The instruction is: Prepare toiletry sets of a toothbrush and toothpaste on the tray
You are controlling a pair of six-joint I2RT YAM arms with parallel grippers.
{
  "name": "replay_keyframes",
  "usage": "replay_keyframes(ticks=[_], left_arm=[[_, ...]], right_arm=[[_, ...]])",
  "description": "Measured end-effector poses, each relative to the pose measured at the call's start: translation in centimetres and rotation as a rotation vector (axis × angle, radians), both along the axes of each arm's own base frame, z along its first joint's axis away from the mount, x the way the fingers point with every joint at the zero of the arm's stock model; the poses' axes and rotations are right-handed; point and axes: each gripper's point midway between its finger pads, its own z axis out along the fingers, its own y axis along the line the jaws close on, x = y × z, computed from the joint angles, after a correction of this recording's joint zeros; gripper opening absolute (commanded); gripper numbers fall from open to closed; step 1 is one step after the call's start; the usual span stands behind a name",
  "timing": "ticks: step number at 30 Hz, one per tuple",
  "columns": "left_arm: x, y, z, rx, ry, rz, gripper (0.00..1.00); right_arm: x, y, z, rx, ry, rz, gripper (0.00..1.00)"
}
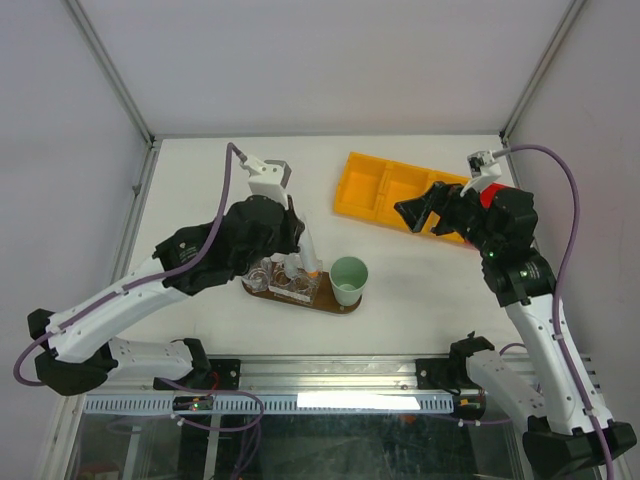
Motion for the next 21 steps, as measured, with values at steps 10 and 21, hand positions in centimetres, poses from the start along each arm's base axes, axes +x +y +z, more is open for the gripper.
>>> replay_keyframes(ticks=[10, 21], left_arm=[[0.9, 0.0, -1.4, 0.079, -0.015, 0.046, 0.00], [1.6, 0.0, -4.2, 0.156, -0.035, 0.065, 0.00]], right_arm=[[-0.2, -0.9, 0.0, -0.034, -0.017, -0.032, 0.99], [-1.1, -1.8, 1.5, -0.045, -0.088, -0.063, 0.99]])
